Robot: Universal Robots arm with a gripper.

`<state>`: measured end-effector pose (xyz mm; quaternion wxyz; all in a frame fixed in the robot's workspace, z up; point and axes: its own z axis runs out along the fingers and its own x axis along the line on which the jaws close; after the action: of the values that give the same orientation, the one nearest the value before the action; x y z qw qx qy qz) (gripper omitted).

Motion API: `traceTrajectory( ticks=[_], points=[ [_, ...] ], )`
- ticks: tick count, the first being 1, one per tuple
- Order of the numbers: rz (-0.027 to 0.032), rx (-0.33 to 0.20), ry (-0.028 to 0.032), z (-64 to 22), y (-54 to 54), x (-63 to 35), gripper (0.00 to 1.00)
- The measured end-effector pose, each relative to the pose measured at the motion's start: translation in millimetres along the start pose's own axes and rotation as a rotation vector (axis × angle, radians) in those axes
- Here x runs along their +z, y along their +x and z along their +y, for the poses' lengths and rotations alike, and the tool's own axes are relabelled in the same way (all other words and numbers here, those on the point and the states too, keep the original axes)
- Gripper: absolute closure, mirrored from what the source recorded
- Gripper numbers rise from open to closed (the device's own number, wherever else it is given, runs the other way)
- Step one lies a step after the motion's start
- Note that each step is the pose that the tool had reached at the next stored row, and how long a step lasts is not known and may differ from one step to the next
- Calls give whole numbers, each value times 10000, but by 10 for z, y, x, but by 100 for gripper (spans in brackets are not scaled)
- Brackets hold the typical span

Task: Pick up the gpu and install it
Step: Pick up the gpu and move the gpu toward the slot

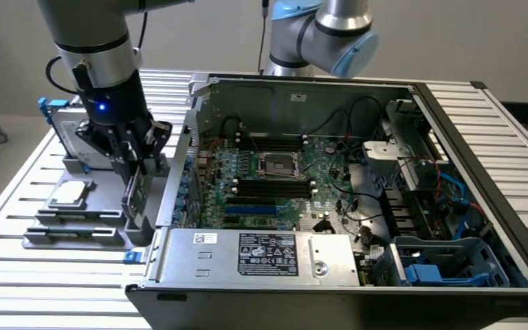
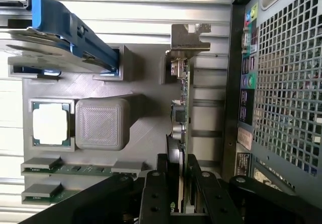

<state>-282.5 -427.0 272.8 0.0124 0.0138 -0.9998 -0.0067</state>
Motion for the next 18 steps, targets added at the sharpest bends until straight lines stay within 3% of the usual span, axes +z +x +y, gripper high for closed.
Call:
traceTrajectory(
  ticks=[11,18],
  points=[
    [-3,9,-105,4,8,-308,74],
    [-4,10,-116,9,15,-601,74]
  ],
)
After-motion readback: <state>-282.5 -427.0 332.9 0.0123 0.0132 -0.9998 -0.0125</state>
